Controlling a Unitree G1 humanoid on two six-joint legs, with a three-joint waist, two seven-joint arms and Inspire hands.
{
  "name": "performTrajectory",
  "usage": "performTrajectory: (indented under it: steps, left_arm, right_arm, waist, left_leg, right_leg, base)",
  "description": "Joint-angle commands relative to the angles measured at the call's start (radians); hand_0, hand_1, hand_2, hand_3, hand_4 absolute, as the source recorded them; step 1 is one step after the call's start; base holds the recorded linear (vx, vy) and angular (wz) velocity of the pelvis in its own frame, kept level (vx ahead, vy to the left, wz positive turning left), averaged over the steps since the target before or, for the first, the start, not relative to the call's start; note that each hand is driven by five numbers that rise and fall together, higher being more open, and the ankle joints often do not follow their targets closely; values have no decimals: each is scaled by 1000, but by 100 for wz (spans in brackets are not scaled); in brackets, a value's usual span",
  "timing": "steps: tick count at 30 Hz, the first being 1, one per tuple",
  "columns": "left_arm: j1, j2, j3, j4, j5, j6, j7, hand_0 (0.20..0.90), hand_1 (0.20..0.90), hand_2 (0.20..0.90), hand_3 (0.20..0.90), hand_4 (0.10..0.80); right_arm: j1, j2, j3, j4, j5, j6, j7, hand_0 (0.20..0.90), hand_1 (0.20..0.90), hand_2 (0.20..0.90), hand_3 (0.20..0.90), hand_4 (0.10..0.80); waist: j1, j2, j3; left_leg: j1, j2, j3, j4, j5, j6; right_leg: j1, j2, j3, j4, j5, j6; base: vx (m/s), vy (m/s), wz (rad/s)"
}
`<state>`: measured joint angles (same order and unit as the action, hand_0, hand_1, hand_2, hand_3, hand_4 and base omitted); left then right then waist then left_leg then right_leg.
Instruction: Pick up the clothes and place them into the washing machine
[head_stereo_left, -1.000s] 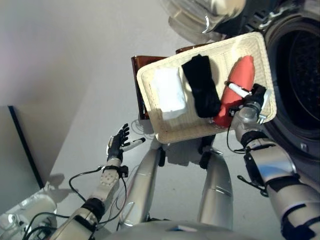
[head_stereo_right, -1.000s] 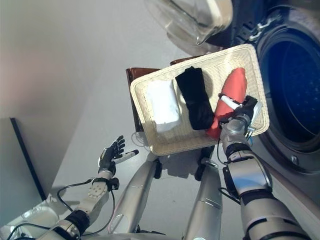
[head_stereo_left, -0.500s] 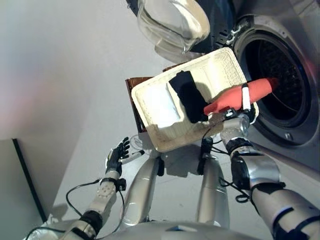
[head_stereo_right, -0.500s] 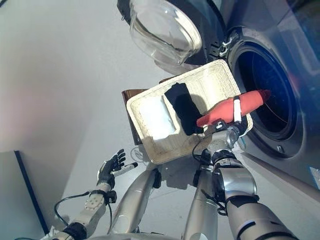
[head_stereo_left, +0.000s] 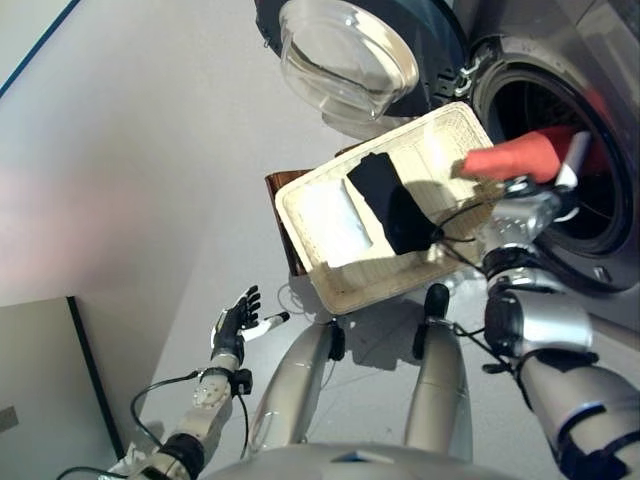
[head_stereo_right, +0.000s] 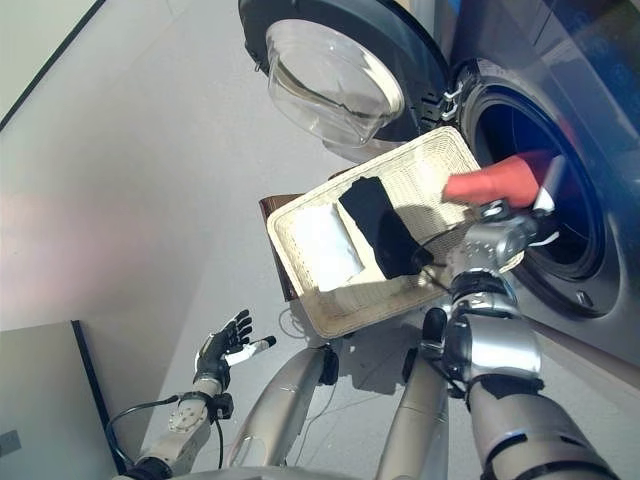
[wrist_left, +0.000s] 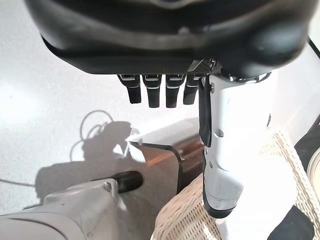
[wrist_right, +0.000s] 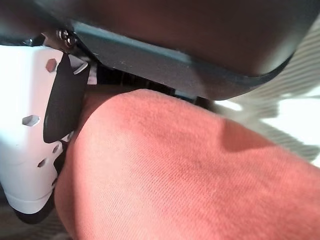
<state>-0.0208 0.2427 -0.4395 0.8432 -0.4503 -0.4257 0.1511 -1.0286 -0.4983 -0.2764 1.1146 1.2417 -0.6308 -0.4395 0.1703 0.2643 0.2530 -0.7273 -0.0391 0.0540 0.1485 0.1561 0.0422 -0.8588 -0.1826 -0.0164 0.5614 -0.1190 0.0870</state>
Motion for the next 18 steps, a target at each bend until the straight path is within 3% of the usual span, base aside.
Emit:
performTrajectory:
  steps: [1,2,5,10,18]
  left_arm:
    - [7,49,3,1,-29,-66,24,900,900,900,900,800]
    - [12,51,1,-13,-31,-71,24,900,900,900,900,800]
    - [23,48,6,-29,-52,-69,18,900,900,900,900,800]
    - [13,19,3,10,-68,-59,12,900,900,900,900,800]
    - [17,-9,-29,41,-40,-38,-10,900,900,900,900,800]
  right_arm:
    - [-119,-170,65,-146,-158,-150,-102,414,414,414,414,453]
    - [-129,-174,56,-175,-163,-154,-110,900,900,900,900,800]
    - [-131,-176,95,-148,-161,-108,-79,900,900,900,900,800]
    - [-116,-77,108,-37,-83,-65,0,900,900,900,900,800]
    - [-48,2,99,52,-40,-21,65,900,900,900,900,800]
  waist:
    - [11,41,-41]
    - [14,57,-44]
    - [30,89,-56]
    - [45,127,-63]
    - [38,139,-74]
  left_leg:
    - [14,-24,-31,117,-182,-75]
    - [16,-31,-30,111,-178,-75]
    - [32,-43,-25,84,-167,-73]
    - [47,-45,-6,73,-162,-66]
    - [68,-40,-3,60,-159,-65]
  right_leg:
    - [134,10,-2,-202,61,-5]
    - [133,6,2,-202,61,-4]
    - [129,-9,15,-208,72,1]
    - [125,-8,33,-215,82,2]
    - [142,-10,34,-226,90,3]
  base:
    - [-11,67,5]
    - [-12,60,5]
    - [-2,80,3]
    - [1,44,-18]
    - [0,0,-4]
